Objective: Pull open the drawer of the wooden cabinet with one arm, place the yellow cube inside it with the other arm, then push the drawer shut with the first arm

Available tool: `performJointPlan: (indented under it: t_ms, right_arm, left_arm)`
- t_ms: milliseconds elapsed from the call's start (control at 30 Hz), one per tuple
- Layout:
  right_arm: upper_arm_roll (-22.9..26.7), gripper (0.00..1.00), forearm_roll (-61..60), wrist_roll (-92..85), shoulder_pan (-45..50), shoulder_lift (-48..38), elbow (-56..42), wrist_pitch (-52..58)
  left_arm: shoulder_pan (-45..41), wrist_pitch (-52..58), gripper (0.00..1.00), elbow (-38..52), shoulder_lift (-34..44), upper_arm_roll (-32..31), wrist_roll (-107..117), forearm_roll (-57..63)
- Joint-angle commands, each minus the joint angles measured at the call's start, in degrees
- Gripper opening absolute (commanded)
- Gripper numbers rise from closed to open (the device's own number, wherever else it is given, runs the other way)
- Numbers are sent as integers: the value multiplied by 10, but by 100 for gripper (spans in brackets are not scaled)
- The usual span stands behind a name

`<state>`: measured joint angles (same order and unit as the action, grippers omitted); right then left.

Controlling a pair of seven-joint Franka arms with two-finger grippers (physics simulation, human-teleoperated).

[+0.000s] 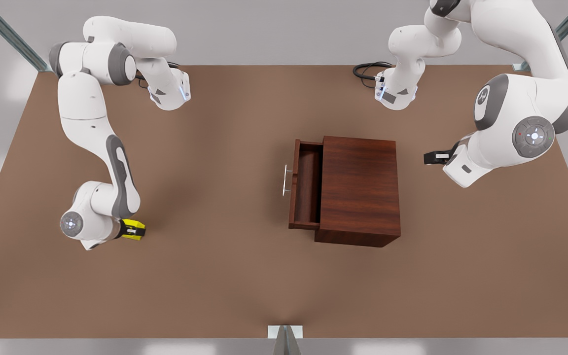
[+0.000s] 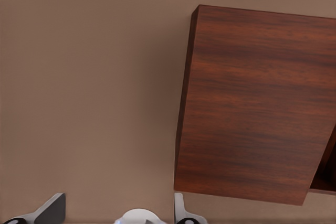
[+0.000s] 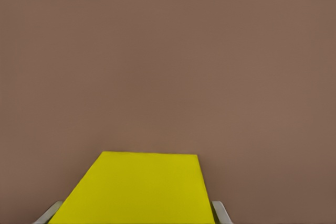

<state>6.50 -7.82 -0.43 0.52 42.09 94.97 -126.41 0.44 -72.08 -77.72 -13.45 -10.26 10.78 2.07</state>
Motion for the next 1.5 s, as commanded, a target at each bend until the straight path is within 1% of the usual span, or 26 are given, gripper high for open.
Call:
performJointPlan:
  t_ms: [0,67,133,167,200,233,267,300,367,400,433,467,500,533,567,600,667,733,800,933,967,1100,1267,1467]
  right_arm:
    - [0,100,-1,-12,0,2,-2,-20]
    - [0,100,-1,-12,0,4,-1,-26]
    - [-1,78,-1,-12,0,5,-1,-26]
    - [-1,61,-1,-12,1,4,-1,-26]
    - [-2,47,-1,-12,0,5,-1,-25]
    - [-2,35,-1,-12,0,4,-1,-23]
    - [-3,29,-1,-12,0,2,-1,-16]
    - [-3,27,0,-12,0,-1,-4,-6]
    - [-25,27,-1,-33,-2,-20,-26,55]
    - [-25,27,-2,-56,3,-24,-50,93]
    - [-49,27,0,-86,2,-25,-89,147]
    - [-88,27,1,-137,2,-31,-114,165]
    - [-120,27,1,-177,3,-32,-130,167]
    - [-165,27,6,-200,16,-32,-155,173]
    - [-183,27,15,-252,52,-32,-181,174]
    - [-184,27,36,-297,96,-34,-204,175]
    - [-184,27,101,-387,186,-70,-225,177]
    - [-183,27,163,-433,268,-61,-274,156]
    - [-182,27,211,-444,307,-58,-278,117]
    - [-183,27,222,-510,338,-40,-276,53]
    - [-183,30,222,-509,350,-32,-277,37]
    - [-184,28,221,-503,379,-19,-277,4]
    - [-185,26,213,-498,404,-3,-278,-17]
    - [-185,26,212,-477,406,6,-276,-23]
  left_arm:
    - [0,1,100,0,1,0,-21,0]
    - [0,0,100,0,1,0,-21,0]
    - [0,0,100,0,1,0,-21,0]
    - [0,0,100,0,0,0,-21,0]
    - [0,0,100,0,1,0,-21,0]
    - [0,1,100,0,1,0,-21,0]
    - [-1,0,100,0,1,0,-21,0]
    - [-1,0,100,0,0,0,-21,0]
    - [-1,-1,100,0,0,0,-21,0]
    - [-1,-1,100,0,0,0,-21,0]
    - [-1,-1,100,0,0,0,-21,0]
    - [-2,-1,100,0,0,0,-21,0]
    - [-2,-1,100,0,-1,0,-21,0]
    - [-2,-1,100,0,-1,0,-21,0]
    - [-2,-2,100,0,-1,0,-21,0]
    - [-2,-1,100,0,-3,0,-21,0]
    - [-2,-1,100,0,-3,0,-21,0]
    - [-3,-1,100,0,-3,0,-21,0]
    - [-4,-1,100,0,-3,0,-21,0]
    - [-4,2,100,3,-3,0,-21,0]
    - [-4,2,100,3,-3,0,-21,0]
    - [-4,2,100,3,-3,0,-21,0]
    - [-4,3,100,2,-3,0,-21,0]
    - [-5,4,100,3,-7,0,-22,0]
